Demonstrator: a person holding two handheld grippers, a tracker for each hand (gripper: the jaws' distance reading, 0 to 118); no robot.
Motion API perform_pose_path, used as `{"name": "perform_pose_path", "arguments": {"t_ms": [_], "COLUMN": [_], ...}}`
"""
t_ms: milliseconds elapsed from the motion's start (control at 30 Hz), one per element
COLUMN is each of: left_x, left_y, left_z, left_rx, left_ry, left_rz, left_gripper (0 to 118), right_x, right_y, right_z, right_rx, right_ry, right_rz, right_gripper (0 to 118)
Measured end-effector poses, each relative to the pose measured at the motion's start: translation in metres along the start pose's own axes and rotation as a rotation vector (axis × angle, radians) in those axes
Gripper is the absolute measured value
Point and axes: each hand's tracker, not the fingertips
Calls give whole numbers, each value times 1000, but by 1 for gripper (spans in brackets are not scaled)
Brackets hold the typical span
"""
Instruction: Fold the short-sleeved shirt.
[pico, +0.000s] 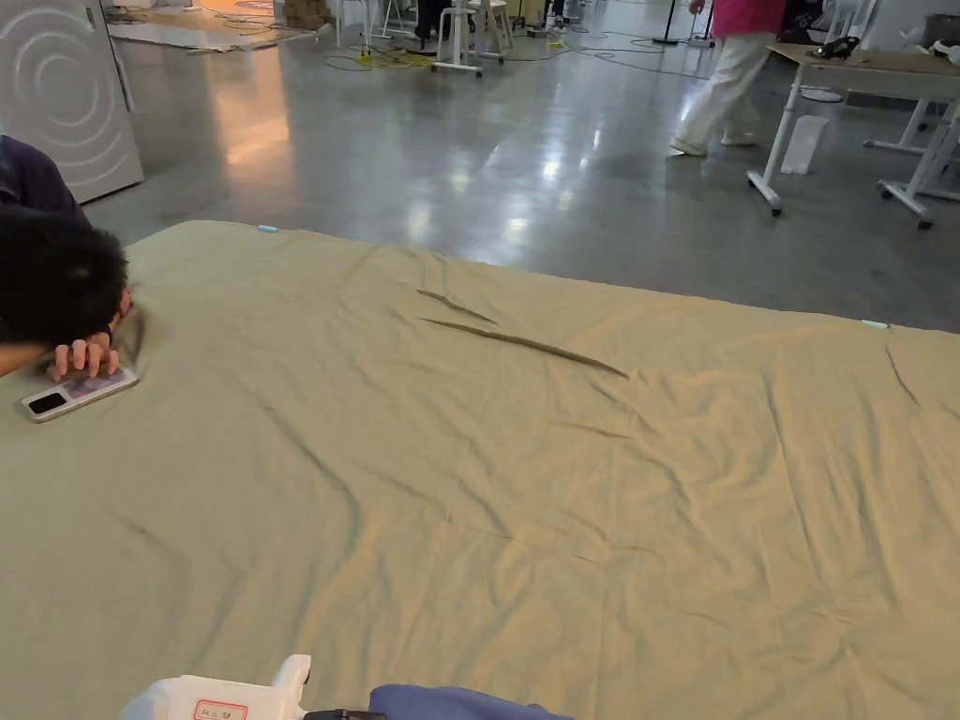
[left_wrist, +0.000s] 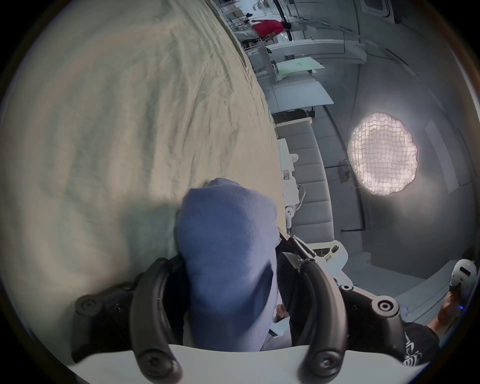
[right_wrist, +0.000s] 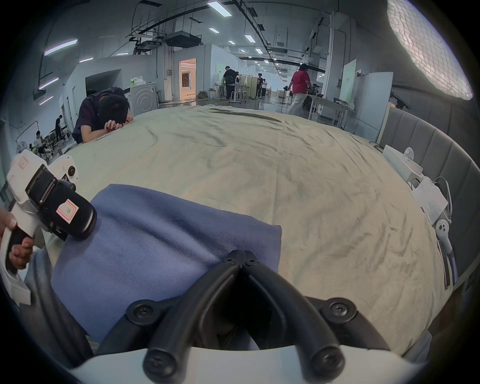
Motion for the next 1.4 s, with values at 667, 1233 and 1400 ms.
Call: {"name": "perform_pose_path", "arguments": {"t_ms": [667,1233,1400], "left_x": [79,106,104], "left_y": [21,120,142], "left_z": [49,280,347], "left_rx": [-18,64,85], "left_ry": [31,470,650], "left_rz": [-47,-142,-121], "left_gripper": [22,22,22], "right_x": [42,177,184], "right_y": [59,190,198], "right_z": [39,101,103], "right_rx": [202,476,486], "right_ry": [-37,-280,-312], "right_rz": [-56,-165,-170], "right_gripper": [0,0,0]}}
